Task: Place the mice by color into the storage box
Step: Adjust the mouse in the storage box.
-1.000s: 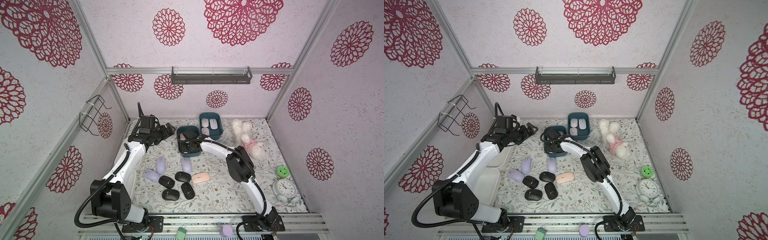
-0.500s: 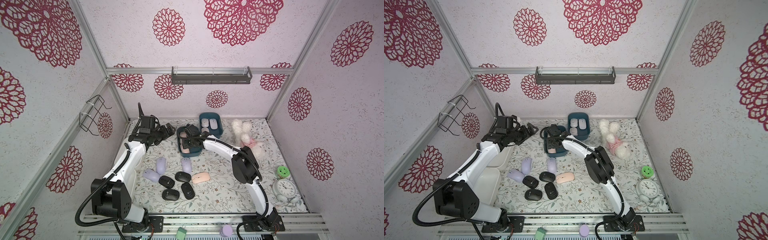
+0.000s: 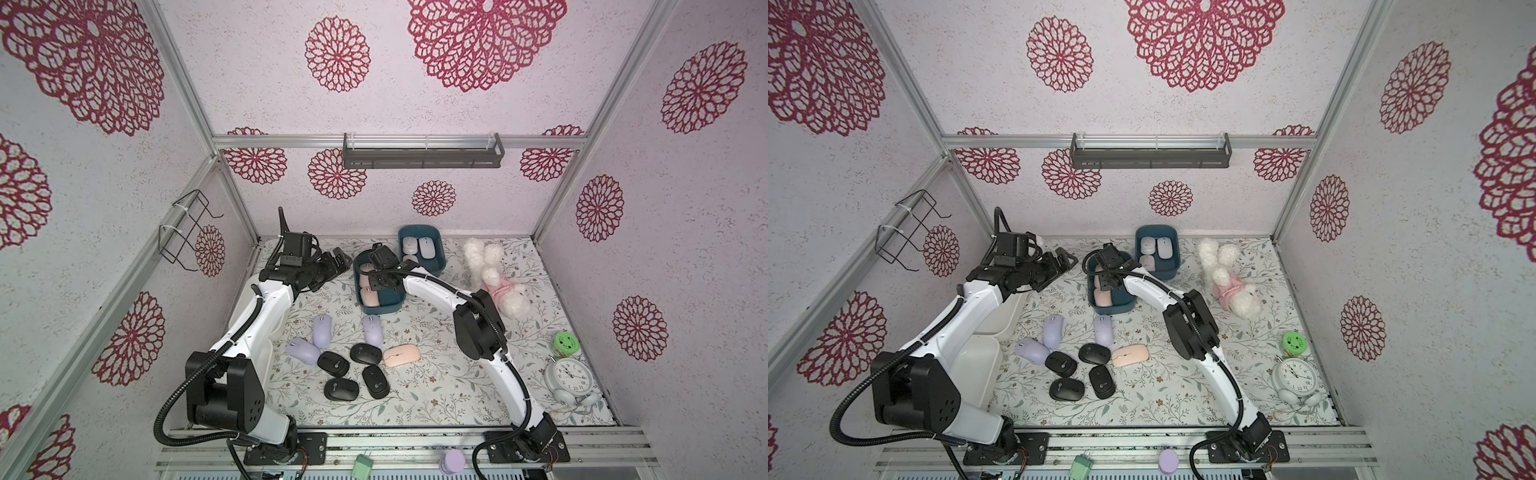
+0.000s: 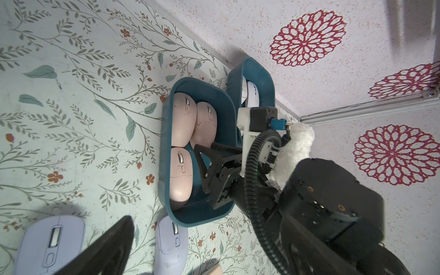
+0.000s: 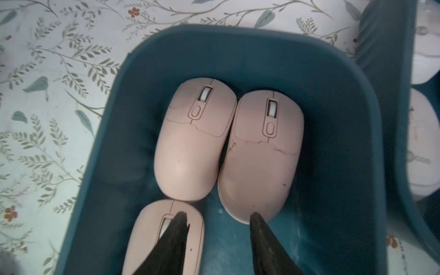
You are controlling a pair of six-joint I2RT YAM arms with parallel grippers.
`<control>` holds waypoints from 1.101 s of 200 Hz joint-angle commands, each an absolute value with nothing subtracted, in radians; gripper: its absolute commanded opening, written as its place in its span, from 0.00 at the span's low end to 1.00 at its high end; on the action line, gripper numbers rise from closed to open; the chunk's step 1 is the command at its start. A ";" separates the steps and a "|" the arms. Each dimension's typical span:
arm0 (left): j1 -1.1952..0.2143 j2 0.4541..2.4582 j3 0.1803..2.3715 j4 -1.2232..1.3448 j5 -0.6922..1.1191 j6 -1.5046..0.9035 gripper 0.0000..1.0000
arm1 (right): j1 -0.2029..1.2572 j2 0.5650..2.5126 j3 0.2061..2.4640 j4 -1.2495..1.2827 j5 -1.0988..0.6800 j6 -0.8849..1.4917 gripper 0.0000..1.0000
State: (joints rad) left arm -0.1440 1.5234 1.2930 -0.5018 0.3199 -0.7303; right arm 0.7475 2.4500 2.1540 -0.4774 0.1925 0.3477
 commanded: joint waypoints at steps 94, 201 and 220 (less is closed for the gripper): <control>-0.122 1.532 1.301 -0.504 0.328 -0.732 0.98 | 0.749 2.551 2.299 -0.538 0.316 0.258 0.55; -0.118 1.511 1.298 -0.506 0.318 -0.732 0.98 | 0.787 2.180 2.053 -0.484 0.372 0.225 0.56; -0.117 1.506 1.297 -0.502 0.328 -0.736 0.98 | 0.788 2.013 1.829 -0.446 0.389 0.250 0.56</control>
